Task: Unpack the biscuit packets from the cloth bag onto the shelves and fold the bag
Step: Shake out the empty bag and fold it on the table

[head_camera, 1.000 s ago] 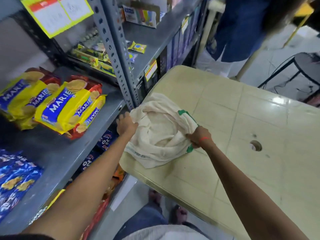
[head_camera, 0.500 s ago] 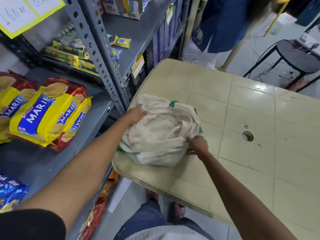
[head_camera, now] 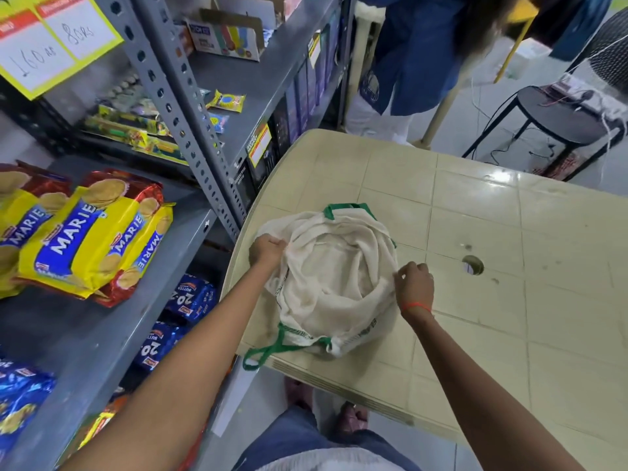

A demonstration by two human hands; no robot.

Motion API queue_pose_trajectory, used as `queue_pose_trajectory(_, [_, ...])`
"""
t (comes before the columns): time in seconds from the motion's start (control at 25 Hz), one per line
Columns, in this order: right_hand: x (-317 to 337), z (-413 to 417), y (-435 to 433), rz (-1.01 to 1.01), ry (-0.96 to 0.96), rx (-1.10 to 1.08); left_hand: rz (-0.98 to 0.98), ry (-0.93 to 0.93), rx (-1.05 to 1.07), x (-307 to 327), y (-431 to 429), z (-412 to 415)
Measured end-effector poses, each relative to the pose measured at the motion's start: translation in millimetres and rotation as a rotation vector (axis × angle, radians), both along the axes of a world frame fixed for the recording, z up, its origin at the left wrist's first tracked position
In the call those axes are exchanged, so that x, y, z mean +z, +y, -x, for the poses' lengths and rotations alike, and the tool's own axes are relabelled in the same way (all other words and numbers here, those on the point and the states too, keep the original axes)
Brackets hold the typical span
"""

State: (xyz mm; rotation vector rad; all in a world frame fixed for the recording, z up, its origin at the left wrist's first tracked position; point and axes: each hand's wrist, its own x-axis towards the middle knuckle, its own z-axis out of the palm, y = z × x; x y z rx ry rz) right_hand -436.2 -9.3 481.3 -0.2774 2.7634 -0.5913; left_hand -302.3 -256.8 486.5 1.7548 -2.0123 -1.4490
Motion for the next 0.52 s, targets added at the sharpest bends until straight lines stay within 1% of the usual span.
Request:
queue_pose_trajectory(0.04, [-0.4,-0.2,1.2,0.012,0.000,-0.020,-0.091,0.051,0.079,-1.3,1.3,-1.0])
queue_pose_trajectory(0.08, [-2.0,-0.4,2.9,0.020,-0.062,-0.054,-0.227,0.105,0.139,-0.4,4.6,-2.5])
queue_pose_trajectory(0.12, [-3.5,-1.0,5.1,0.036,-0.185,-0.105,-0.334,0.134,0.155,0.1,9.1,-3.9])
queue_pose_trajectory(0.2, [-2.0,-5.2,8.9,0.132,-0.464,-0.216,-0.440,0.132,0.080,-0.1,17.0,-7.7])
queue_pose_trajectory(0.24, [-1.7,-7.1,10.2,0.161,-0.484,-0.227,-0.454,0.126,0.029,0.3,19.3,-8.5])
queue_pose_trajectory(0.28, [-1.0,-8.8,10.3,0.156,-0.420,-0.199,-0.441,0.113,-0.004,0.1,21.2,-8.3])
queue_pose_trajectory(0.32, [2.0,-10.1,10.1,0.140,-0.330,-0.161,-0.382,0.088,-0.022,-0.9,22.3,-7.9])
queue_pose_trajectory(0.36, [5.6,-10.8,11.2,0.136,-0.236,-0.142,-0.266,0.031,-0.050,-1.2,23.0,-7.4])
queue_pose_trajectory(0.44, [10.8,-8.4,18.3,0.164,-0.110,-0.118,-0.019,-0.086,-0.127,-1.5,25.4,-8.8])
queue_pose_trajectory(0.52, [10.4,-0.3,31.2,0.139,-0.049,-0.104,0.072,-0.077,-0.124,-3.4,27.5,-12.9])
